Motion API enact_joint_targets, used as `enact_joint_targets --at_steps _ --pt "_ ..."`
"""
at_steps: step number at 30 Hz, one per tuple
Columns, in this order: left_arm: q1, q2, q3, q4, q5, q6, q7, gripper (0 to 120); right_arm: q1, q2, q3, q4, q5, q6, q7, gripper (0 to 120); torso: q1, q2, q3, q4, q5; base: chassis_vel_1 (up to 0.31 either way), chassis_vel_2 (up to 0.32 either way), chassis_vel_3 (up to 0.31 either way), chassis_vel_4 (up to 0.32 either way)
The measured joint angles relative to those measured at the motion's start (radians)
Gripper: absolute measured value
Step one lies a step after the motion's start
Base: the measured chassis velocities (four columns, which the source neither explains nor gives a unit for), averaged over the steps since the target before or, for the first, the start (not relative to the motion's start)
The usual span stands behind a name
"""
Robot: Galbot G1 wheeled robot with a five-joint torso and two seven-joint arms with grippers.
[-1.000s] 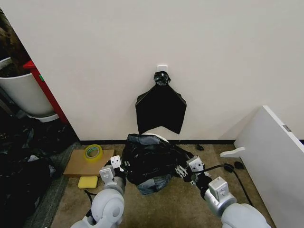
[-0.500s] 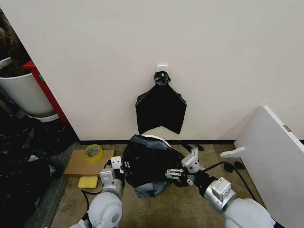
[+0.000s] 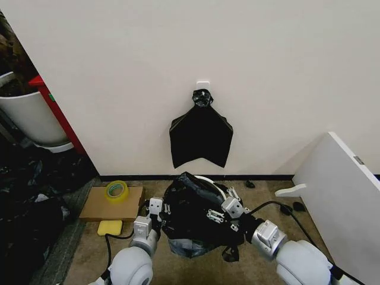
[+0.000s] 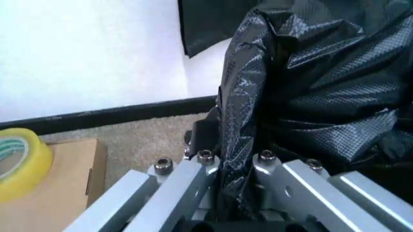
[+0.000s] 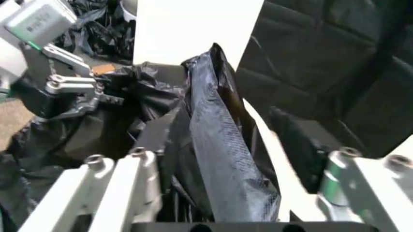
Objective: Place the garbage bag over the trash bin.
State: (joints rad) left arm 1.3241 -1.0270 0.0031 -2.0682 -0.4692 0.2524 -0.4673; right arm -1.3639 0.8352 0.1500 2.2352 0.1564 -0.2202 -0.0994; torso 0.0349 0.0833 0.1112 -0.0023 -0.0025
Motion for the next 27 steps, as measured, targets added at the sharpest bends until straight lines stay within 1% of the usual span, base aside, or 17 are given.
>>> enact_joint_targets --at_steps 1,2,3,6,7,9,11,13,18,22,24,27 --pt "-0.002 0.0 0.002 0.0 0.001 -0.001 0.0 1 0.004 0.0 0.0 -0.009 -0.006 0.005 -0.006 45 0.0 0.0 0.0 0.0 0.0 0.0 0.0 0.0 0.0" --pt "-0.002 0.0 0.002 0.0 0.001 -0.001 0.0 1 0.004 0.0 0.0 -0.009 -0.006 0.005 -0.006 45 0.0 0.0 0.0 0.0 0.0 0.0 0.0 0.0 0.0" --pt "-0.003 -0.001 0.003 0.001 0.002 -0.001 0.0 1 0.005 0.0 0.0 -0.013 -0.011 0.01 -0.009 41 0.0 0.0 0.0 0.0 0.0 0.0 0.0 0.0 0.0" --pt "-0.006 0.0 0.007 0.0 0.003 -0.001 0.002 1 0.007 -0.006 -0.002 -0.029 -0.035 0.021 -0.025 28 0.0 0.0 0.0 0.0 0.0 0.0 0.0 0.0 0.0" --pt "-0.006 0.0 0.007 0.0 0.003 -0.001 0.002 1 0.007 -0.006 -0.002 -0.029 -0.035 0.021 -0.025 28 0.0 0.0 0.0 0.0 0.0 0.0 0.0 0.0 0.0" --pt "-0.005 0.004 0.009 -0.002 0.019 -0.003 0.007 1 0.007 -0.009 -0.008 -0.037 -0.042 0.025 -0.029 15 0.0 0.0 0.0 -0.0001 0.0 0.0 0.0 0.0 0.0" --pt "-0.005 0.005 0.009 -0.002 0.024 -0.004 0.008 1 0.007 -0.008 -0.009 -0.038 -0.043 0.026 -0.029 14 0.0 0.0 0.0 0.0 0.0 0.0 0.0 0.0 0.0" --pt "0.0 0.009 0.008 -0.001 0.043 -0.011 0.017 1 0.009 -0.001 -0.011 -0.039 -0.045 0.035 -0.024 1 0.0 0.0 0.0 0.0 0.0 0.0 0.0 0.0 0.0" --pt "0.003 0.011 0.008 0.0 0.053 -0.016 0.022 1 0.008 0.002 -0.011 -0.037 -0.046 0.043 -0.018 0 0.0 0.0 0.0 0.0001 0.0 0.0 0.0 0.0 0.0" --pt "0.003 0.015 0.005 0.003 0.059 -0.027 0.033 1 0.006 0.009 0.0 -0.025 -0.013 0.044 0.005 0 0.0 0.0 0.0 0.0 0.0 0.0 0.0 0.0 0.0" --pt "0.007 0.022 0.001 0.002 0.06 -0.044 0.057 1 0.018 0.013 0.017 -0.024 0.027 0.042 0.031 0 0.0 0.0 0.0 0.0 -0.0001 0.0 0.0 0.0 0.0" --pt "0.016 0.03 -0.01 -0.01 0.06 -0.052 0.088 1 0.034 0.01 0.039 -0.041 0.036 0.049 0.044 0 0.0 0.0 0.0 -0.0001 -0.0001 0.0 0.0 0.0 0.0"
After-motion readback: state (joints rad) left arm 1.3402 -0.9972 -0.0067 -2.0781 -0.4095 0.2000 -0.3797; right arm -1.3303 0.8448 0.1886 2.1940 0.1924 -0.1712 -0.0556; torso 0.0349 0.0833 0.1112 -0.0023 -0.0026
